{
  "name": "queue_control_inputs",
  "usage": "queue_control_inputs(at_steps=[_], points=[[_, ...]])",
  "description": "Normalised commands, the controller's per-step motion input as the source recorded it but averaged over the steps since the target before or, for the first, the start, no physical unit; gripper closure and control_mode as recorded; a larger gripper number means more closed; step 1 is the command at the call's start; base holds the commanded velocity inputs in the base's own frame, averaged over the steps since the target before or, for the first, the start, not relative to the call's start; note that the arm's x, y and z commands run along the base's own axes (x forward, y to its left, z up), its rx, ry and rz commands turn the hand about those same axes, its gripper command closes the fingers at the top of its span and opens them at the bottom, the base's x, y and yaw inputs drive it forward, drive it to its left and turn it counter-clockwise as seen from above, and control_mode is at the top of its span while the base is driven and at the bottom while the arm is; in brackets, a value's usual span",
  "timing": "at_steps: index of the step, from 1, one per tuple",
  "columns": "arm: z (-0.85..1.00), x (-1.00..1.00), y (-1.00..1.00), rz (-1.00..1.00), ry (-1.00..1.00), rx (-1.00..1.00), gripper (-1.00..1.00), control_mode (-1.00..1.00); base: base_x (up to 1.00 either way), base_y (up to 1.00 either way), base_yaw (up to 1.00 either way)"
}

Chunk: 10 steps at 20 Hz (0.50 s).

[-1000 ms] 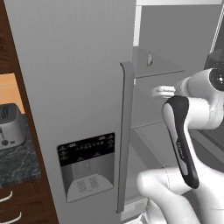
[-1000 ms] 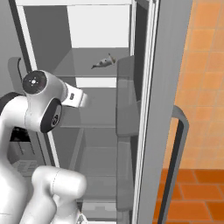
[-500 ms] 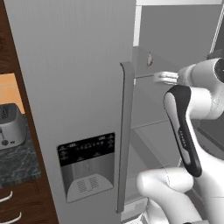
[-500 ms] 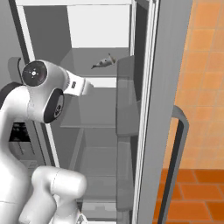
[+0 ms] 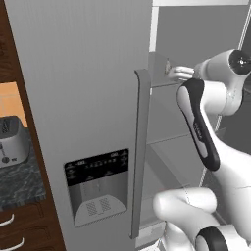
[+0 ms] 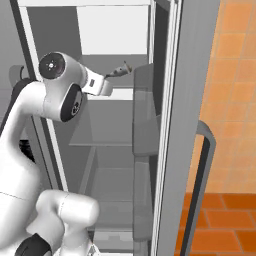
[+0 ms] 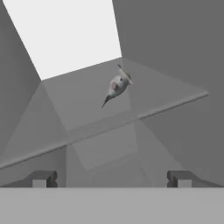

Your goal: Place one potato and one fish in each tupperware on the nearby counter, to pack two identical lunches.

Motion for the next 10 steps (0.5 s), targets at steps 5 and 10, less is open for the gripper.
queue_control_inputs(at_steps=[5, 10], points=[[0.00, 0.69, -0.05, 0.00, 0.12, 0.02, -1.00, -1.00, 0.00, 0.00, 0.00], [0.00, 0.68, -0.02, 0.00, 0.13, 0.01, -1.00, -1.00, 0.00, 0.00, 0.00]])
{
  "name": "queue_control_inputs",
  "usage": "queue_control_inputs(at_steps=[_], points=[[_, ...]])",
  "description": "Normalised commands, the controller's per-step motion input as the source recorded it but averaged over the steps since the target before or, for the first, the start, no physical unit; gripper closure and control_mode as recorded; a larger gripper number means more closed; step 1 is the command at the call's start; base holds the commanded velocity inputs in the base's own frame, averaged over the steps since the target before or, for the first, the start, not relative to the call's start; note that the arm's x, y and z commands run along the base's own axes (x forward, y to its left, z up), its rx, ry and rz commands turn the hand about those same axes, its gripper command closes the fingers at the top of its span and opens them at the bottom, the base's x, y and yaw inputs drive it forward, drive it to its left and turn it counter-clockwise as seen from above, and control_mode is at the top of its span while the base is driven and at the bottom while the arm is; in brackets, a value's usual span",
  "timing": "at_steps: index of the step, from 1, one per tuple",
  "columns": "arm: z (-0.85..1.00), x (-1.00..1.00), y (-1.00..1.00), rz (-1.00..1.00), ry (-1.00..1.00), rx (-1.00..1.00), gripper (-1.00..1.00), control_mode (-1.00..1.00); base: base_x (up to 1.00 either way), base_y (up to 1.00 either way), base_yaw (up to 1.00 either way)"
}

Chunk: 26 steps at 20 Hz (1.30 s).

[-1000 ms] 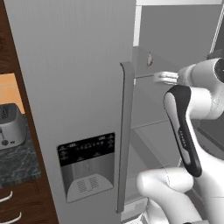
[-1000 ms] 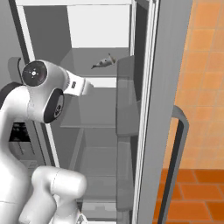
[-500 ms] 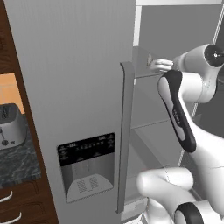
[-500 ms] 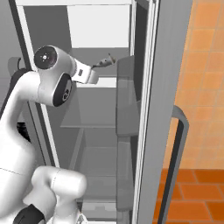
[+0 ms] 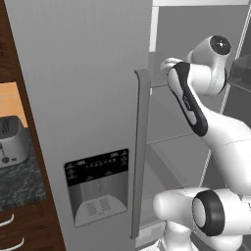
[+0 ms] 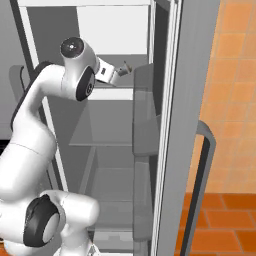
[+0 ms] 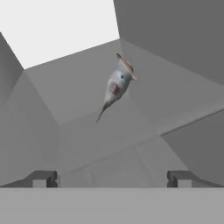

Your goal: Place one potato and one fish in each tupperware on the nearby counter, to pack two identical lunches.

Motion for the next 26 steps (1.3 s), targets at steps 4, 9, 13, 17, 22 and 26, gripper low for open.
queue_control_inputs(at_steps=[4, 9, 13, 17, 22, 26], points=[[0.00, 0.72, 0.00, -0.01, 0.09, 0.00, -1.00, -1.00, 0.00, 0.00, 0.00], [-0.07, 0.59, -0.12, 0.00, 0.01, 0.00, -1.00, -1.00, 0.00, 0.00, 0.00], [-0.32, 0.52, -0.13, 0.00, 0.10, 0.00, -1.00, -1.00, 0.00, 0.00, 0.00], [-0.15, 0.67, -0.01, 0.00, 0.06, 0.00, -1.00, -1.00, 0.00, 0.00, 0.00], [-0.03, 0.73, -0.01, -0.01, 0.05, 0.00, -1.00, -1.00, 0.00, 0.00, 0.00], [-0.16, 0.55, -0.10, -0.01, 0.07, 0.00, -1.00, -1.00, 0.00, 0.00, 0.00]])
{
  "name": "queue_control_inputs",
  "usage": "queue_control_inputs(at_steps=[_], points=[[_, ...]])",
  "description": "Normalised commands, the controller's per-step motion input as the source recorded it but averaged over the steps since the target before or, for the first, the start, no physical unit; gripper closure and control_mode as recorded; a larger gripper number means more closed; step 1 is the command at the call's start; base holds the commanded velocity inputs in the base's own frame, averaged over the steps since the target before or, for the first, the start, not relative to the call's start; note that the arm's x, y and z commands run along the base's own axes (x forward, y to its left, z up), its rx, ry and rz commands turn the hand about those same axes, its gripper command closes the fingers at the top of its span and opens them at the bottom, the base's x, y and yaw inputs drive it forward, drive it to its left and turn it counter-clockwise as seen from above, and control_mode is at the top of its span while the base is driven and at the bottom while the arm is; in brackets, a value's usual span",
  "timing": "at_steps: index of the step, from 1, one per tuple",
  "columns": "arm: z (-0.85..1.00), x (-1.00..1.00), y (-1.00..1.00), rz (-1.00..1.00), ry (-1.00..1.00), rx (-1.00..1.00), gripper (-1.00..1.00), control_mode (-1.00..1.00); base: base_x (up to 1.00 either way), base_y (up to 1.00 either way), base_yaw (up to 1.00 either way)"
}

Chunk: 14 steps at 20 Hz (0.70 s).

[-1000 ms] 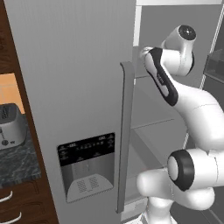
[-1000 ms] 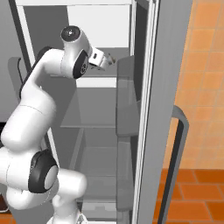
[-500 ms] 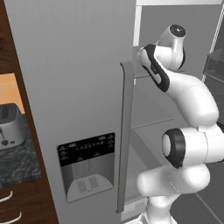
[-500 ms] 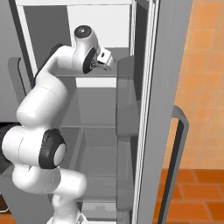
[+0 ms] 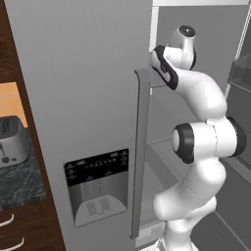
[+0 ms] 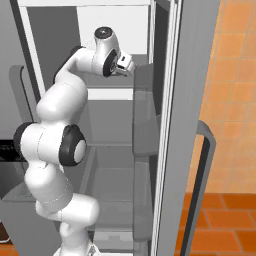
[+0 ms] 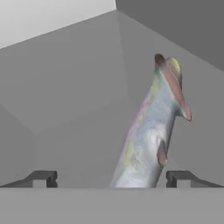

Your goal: Place one potato and one fish in each tupperware on the nearby counter, to pack two identical lunches.

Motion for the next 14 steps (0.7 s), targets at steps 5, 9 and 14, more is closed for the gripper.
queue_control_inputs(at_steps=[5, 9, 14], points=[[-0.37, 0.24, -0.14, -0.03, 0.14, 0.00, 1.00, -1.00, 0.00, 0.00, 0.00], [-0.56, -0.05, -0.09, -0.07, 0.22, -0.01, 1.00, -1.00, 0.00, 0.00, 0.00], [-0.73, -0.46, -0.06, -0.13, 0.11, -0.05, 1.00, -1.00, 0.00, 0.00, 0.00]])
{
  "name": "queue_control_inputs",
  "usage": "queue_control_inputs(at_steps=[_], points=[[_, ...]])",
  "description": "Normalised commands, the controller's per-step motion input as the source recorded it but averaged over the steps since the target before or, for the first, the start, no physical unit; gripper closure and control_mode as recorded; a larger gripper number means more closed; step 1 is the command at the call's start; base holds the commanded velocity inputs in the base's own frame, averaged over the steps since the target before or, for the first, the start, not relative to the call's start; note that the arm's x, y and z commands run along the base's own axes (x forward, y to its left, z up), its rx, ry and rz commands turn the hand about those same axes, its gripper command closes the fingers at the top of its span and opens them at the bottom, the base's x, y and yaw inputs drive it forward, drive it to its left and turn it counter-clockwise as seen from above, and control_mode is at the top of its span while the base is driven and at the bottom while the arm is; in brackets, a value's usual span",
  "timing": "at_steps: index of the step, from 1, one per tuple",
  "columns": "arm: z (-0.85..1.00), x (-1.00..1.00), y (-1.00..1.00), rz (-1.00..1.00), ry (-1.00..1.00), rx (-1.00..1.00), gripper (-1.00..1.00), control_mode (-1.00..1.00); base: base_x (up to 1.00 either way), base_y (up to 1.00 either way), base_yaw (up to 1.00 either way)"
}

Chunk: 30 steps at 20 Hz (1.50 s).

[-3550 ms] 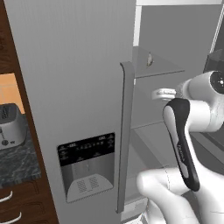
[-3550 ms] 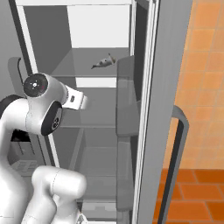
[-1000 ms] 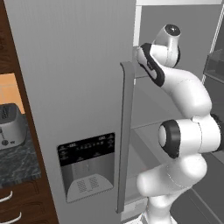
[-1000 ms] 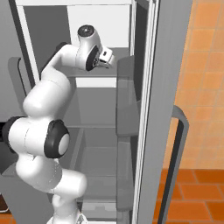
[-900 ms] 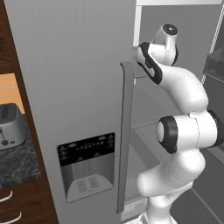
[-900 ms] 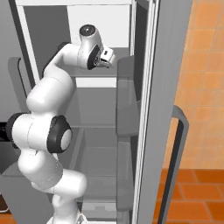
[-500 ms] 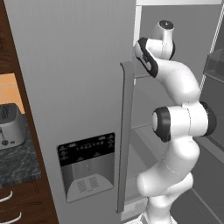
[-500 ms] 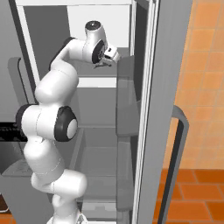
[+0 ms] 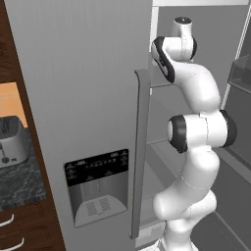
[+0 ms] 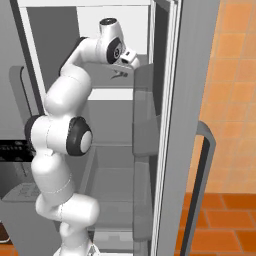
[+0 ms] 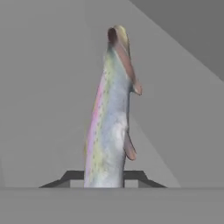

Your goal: Place one potato and one fish in each tupperware on the nearby counter, to pack two identical lunches.

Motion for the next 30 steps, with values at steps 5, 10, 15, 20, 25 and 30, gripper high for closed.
queue_control_inputs(at_steps=[5, 10, 15, 20, 25, 30], points=[[-0.65, -0.93, 0.00, -0.03, -0.10, -0.08, 1.00, -1.00, 0.00, 0.00, 0.00], [-0.09, -1.00, 0.00, 0.00, -0.11, 0.00, 1.00, -1.00, 0.00, 0.00, 0.00], [-0.01, -1.00, 0.06, 0.01, -0.03, 0.00, 1.00, -1.00, 0.00, 0.00, 0.00], [-0.36, -1.00, 0.24, 0.09, 0.01, 0.00, 1.00, -1.00, 0.00, 0.00, 0.00], [-0.60, -1.00, 0.24, 0.14, -0.03, -0.01, 1.00, -1.00, 0.00, 0.00, 0.00], [-0.61, -0.80, 0.16, 0.17, -0.07, -0.03, 1.00, 1.00, -0.20, 0.05, 0.04]])
